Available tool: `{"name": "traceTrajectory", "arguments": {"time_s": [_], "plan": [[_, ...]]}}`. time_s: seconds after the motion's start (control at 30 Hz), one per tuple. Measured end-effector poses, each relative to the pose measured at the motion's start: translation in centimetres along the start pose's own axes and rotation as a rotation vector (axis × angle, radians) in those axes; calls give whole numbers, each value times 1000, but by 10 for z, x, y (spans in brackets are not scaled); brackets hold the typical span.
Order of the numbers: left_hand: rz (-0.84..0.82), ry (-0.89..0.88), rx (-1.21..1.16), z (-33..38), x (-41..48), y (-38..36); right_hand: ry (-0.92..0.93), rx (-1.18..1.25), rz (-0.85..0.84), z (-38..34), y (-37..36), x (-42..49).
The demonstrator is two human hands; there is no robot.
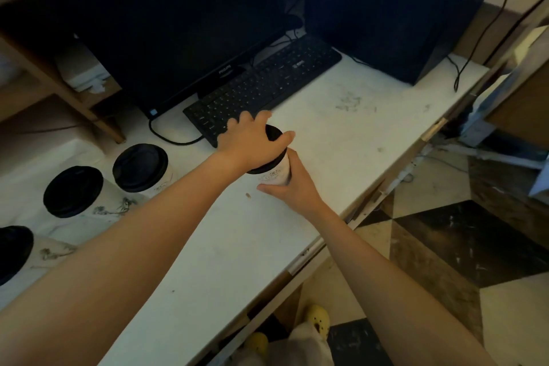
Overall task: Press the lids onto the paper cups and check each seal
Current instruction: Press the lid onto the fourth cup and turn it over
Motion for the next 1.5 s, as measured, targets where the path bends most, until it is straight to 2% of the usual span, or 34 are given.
{"name": "traceTrajectory", "arguments": {"time_s": [0.1,0.23,0.37,0.53,0.6,0.7,0.77,0.83,0.93,1.03,1.13,1.2,1.27,1.37,1.43,1.5], "plan": [[-53,26,-74,0,-14,0,9,3,-15,-9,-2,-4],[86,-123,64,0,-24,4,0,4,-20,-11,-10,-7],[99,-236,132,-6,-27,14,-49,21,-54,-17,-15,-7],[38,-253,-30,-27,-33,22,-31,-6,-144,-31,-13,-12],[59,-226,-119,-36,-36,30,-93,98,-229,-35,-8,-16],[77,-229,-306,-44,-40,43,-338,418,-271,-35,-5,-17],[74,-272,-305,-45,-44,47,-454,623,-248,-36,-10,-13],[76,-297,-298,-48,-47,48,-492,688,-167,-43,-14,-10],[32,-250,-366,-54,-49,50,-515,689,-68,-53,-14,-9],[-92,-52,-463,-66,-45,53,-479,552,1,-64,-8,-7],[-208,192,-816,-78,-47,57,-377,373,123,-81,-4,-3],[-304,285,-1102,-81,-50,59,-302,295,171,-96,-1,-1],[-345,294,-1267,-82,-50,62,-216,236,195,-109,2,-2],[-268,222,-1348,-77,-48,67,-124,222,201,-128,9,-4],[-204,108,-1322,-74,-48,71,-189,248,196,-142,13,-1],[-126,-14,-1242,-71,-50,75,-343,261,137,-158,19,4]]}}
Point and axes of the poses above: each hand's wrist, its own x-axis towards the middle knuckle, its own y-axis out of the back of the hand, z = x × y, the point moved 1 cm from there along x, towards the middle knuckle, and after that the axes turned 2 degrees about -x, right-handed, at the moved point
